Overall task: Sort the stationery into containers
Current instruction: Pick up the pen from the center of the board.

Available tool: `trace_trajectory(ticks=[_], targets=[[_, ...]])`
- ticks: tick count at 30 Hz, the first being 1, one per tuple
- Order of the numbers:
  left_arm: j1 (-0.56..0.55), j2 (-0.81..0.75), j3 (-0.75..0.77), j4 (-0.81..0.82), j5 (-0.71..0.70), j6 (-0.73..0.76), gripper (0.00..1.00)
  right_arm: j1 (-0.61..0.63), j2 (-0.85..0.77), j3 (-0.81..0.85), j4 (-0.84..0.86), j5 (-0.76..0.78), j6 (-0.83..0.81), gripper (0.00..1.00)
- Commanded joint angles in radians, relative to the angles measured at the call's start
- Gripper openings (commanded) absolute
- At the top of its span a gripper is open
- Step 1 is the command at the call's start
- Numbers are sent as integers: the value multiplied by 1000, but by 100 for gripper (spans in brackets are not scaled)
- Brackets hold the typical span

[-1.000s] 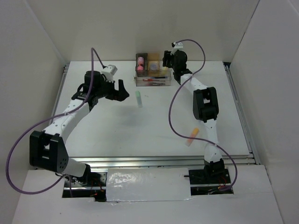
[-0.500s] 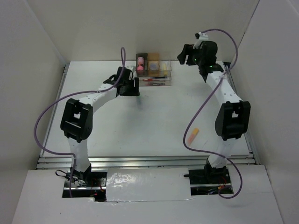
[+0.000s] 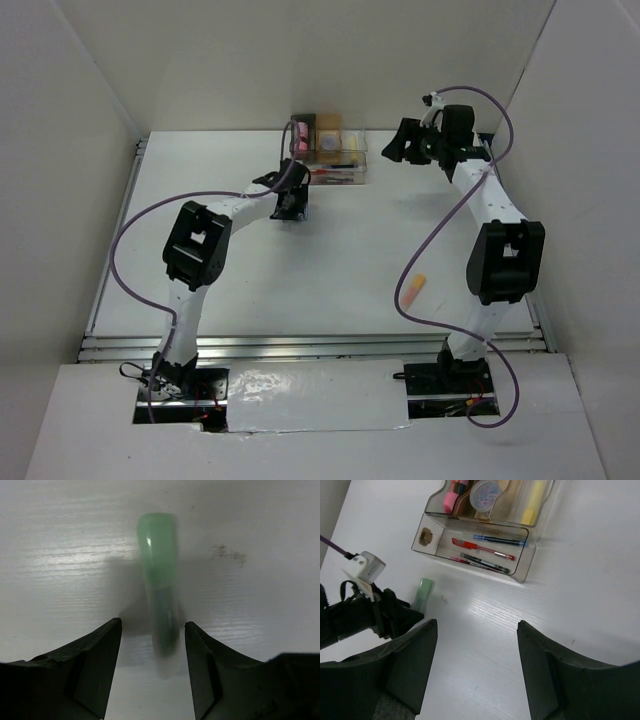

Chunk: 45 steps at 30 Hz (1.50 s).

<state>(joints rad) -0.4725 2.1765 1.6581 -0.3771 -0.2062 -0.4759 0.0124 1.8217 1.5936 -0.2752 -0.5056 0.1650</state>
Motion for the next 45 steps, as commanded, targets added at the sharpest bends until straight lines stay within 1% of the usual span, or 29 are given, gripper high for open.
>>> trace_trajectory(ticks=[1, 4, 5, 6, 8, 10, 11, 12, 13, 14, 15, 16, 18, 19, 20, 21, 22, 23, 24, 25, 28, 30, 32, 35, 38, 39, 43, 44, 45], targets=[[-6, 23, 42, -14, -42, 8, 65, -5, -19, 17, -24, -59, 14, 71], [-8, 35, 45, -9, -13, 20, 61, -5, -27, 17, -27, -71, 11, 68], [-6, 42, 45, -9, 4, 26, 53, -6, -32, 16, -25, -82, 2, 67], [-6, 43, 45, -11, 36, 51, 42, -5, -38, 14, -27, -89, -5, 66], [-2, 37, 37, -25, 53, 59, 15, -5, -61, 12, -42, -132, -50, 63], [3, 1, 19, -26, 94, 86, 9, -3, -94, 12, -68, -171, -87, 60], [9, -21, -13, -23, 111, 97, 3, 0, -105, 14, -106, -198, -125, 59], [11, -50, -35, 3, 167, 135, 0, 1, -130, 20, -133, -212, -145, 59], [15, -128, -66, 23, 197, 163, 0, 11, -140, 23, -163, -229, -153, 59], [18, -170, -124, 41, 274, 198, 0, 15, -154, 23, -223, -261, -224, 59], [18, -219, -151, 53, 344, 289, 0, 21, -183, 23, -252, -277, -248, 59], [18, -328, -184, 82, 458, 333, 0, 35, -197, 14, -307, -295, -284, 59], [18, -438, -253, 77, 572, 449, 0, 49, -248, -10, -364, -362, -314, 64], [21, -537, -279, 48, 716, 509, 0, 64, -260, -18, -415, -390, -329, 66], [31, -581, -285, 17, 784, 598, 0, 72, -275, -27, -444, -414, -347, 68], [32, -630, -290, -18, 854, 644, 0, 83, -303, -38, -484, -479, -366, 71], [37, -705, -293, -93, 974, 695, 0, 90, -312, -41, -557, -500, -408, 73], [31, -739, -290, -133, 1013, 767, 3, 109, -338, -43, -593, -525, -432, 75], [29, -771, -288, -173, 1050, 793, 6, 119, -347, -46, -629, -549, -455, 78], [23, -820, -279, -215, 1077, 825, 5, 130, -355, -43, -698, -588, -497, 79], [-15, -886, -267, -379, 1119, 902, 0, 155, -394, -26, -818, -654, -589, 83], [-31, -932, -265, -407, 1095, 904, 0, 155, -438, -32, -846, -672, -607, 83], [-60, -965, -277, -419, 1027, 902, 0, 156, -493, -41, -864, -688, -605, 84], [-100, -1012, -290, -433, 972, 919, 0, 184, -570, -75, -854, -673, -588, 84], [-101, -1026, -297, -434, 972, 918, 0, 262, -625, -116, -779, -634, -518, 84], [-101, -1023, -294, -440, 972, 925, 0, 297, -636, -130, -718, -630, -456, 84], [-101, -1011, -278, -430, 950, 912, 0, 349, -606, -176, -596, -616, -300, 75], [-101, -1006, -274, -428, 944, 909, 0, 354, -592, -181, -582, -623, -277, 67], [-101, -1003, -274, -419, 938, 895, 0, 356, -573, -182, -549, -629, -219, 64]])
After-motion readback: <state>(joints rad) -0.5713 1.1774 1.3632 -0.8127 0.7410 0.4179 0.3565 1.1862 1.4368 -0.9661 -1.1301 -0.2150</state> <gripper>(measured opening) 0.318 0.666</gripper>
